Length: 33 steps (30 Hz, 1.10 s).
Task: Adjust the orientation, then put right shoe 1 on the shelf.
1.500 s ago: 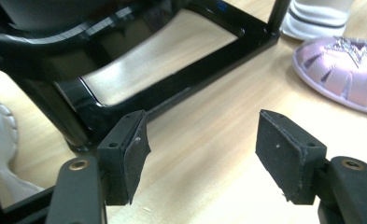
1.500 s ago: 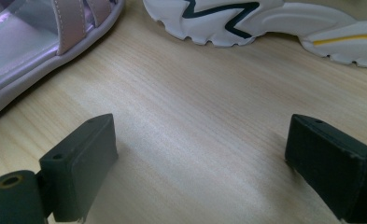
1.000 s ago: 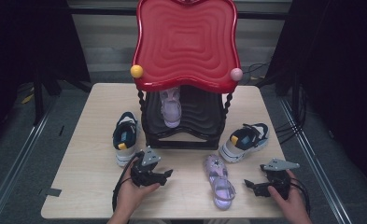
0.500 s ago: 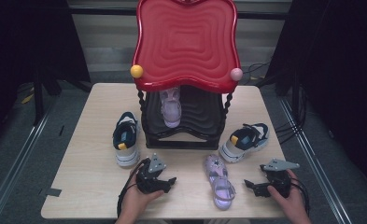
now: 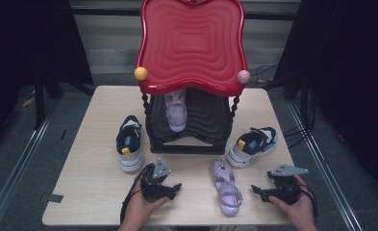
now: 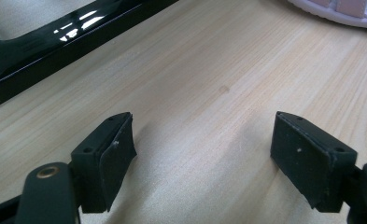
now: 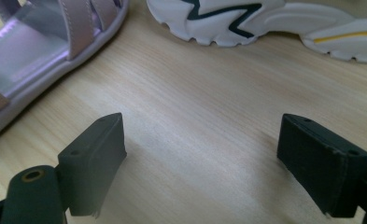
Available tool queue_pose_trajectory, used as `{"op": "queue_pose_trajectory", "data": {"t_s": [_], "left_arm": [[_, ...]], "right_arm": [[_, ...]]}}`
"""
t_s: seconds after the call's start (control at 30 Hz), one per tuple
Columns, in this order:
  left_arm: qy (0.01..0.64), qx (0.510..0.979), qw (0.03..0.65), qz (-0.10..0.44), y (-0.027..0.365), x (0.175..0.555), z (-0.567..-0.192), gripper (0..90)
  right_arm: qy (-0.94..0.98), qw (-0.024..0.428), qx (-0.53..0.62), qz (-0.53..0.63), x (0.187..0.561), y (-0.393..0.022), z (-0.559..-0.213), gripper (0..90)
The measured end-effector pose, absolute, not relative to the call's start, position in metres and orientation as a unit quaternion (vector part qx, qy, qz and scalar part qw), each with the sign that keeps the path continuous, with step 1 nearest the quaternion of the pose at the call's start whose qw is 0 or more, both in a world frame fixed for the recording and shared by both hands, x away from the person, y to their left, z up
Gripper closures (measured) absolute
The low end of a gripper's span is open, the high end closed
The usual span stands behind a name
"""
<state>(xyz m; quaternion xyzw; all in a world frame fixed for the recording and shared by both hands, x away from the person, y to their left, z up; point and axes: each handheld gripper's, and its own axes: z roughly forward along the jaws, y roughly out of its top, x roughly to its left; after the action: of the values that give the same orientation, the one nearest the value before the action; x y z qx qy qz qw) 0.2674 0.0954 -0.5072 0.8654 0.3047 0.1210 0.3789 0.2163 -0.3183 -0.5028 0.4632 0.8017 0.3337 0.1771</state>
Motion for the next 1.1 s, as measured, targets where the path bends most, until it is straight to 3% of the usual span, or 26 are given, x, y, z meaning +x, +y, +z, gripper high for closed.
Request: {"op": "queue_pose_trajectory", "data": {"t_s": [0.43,1.1], "left_arm": [[0.304,0.865,0.38,0.121,0.095,0.267,-0.507,21.0],[0.304,0.866,0.379,0.121,0.096,0.267,-0.507,21.0]], "right_arm": [[0.794,0.16,0.461,0.362,0.21,-0.31,-0.477,15.0],[0.795,0.141,0.455,0.375,0.208,-0.29,-0.465,17.0]]}}
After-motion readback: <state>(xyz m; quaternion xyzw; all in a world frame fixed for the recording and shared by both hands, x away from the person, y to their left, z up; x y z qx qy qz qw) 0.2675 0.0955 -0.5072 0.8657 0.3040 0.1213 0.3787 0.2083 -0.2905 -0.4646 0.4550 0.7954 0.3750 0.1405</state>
